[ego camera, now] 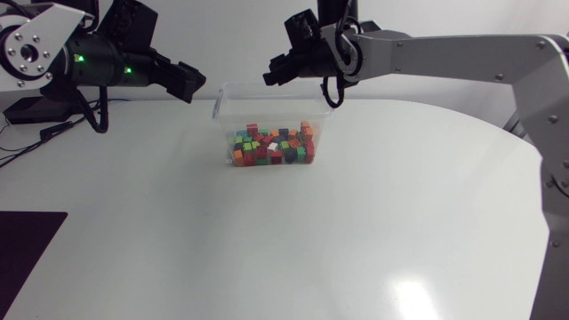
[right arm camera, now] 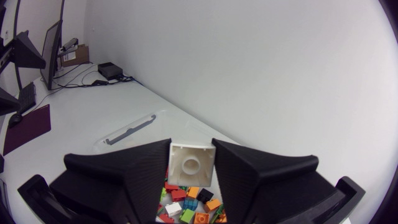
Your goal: Place the duplo bricks in the container
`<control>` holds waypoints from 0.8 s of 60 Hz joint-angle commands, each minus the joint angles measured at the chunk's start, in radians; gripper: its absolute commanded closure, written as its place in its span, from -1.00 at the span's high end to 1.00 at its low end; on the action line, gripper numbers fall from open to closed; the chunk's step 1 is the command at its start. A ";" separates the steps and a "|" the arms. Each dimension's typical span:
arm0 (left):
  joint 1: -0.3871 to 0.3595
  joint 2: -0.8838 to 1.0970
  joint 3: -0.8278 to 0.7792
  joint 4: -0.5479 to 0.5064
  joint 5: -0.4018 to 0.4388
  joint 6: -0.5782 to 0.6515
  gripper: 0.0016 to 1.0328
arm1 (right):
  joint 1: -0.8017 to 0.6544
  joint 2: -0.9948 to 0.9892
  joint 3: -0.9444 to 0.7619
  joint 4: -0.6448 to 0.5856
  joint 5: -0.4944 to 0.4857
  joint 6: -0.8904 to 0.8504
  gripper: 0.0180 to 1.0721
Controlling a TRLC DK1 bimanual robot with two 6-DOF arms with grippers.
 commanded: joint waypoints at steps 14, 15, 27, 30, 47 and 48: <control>0.044 -0.147 -0.131 -0.004 0.008 0.078 0.91 | 0.005 -0.042 -0.030 -0.034 0.045 -0.052 0.80; 0.047 -0.153 -0.142 -0.004 0.008 0.085 0.91 | 0.002 -0.057 -0.047 -0.034 0.049 -0.060 0.81; 0.091 -0.253 -0.254 0.035 0.009 0.133 0.91 | -0.043 -0.243 -0.220 -0.023 0.131 -0.075 0.90; 0.103 -0.293 -0.295 0.067 0.011 0.136 0.91 | -0.053 -0.293 -0.268 -0.021 0.144 -0.077 0.90; 0.165 -0.457 -0.430 0.121 0.012 0.159 0.91 | -0.124 -0.608 -0.600 0.078 0.230 -0.126 0.90; 0.179 -0.473 -0.443 0.122 0.014 0.159 0.91 | -0.130 -0.623 -0.620 0.084 0.233 -0.127 0.90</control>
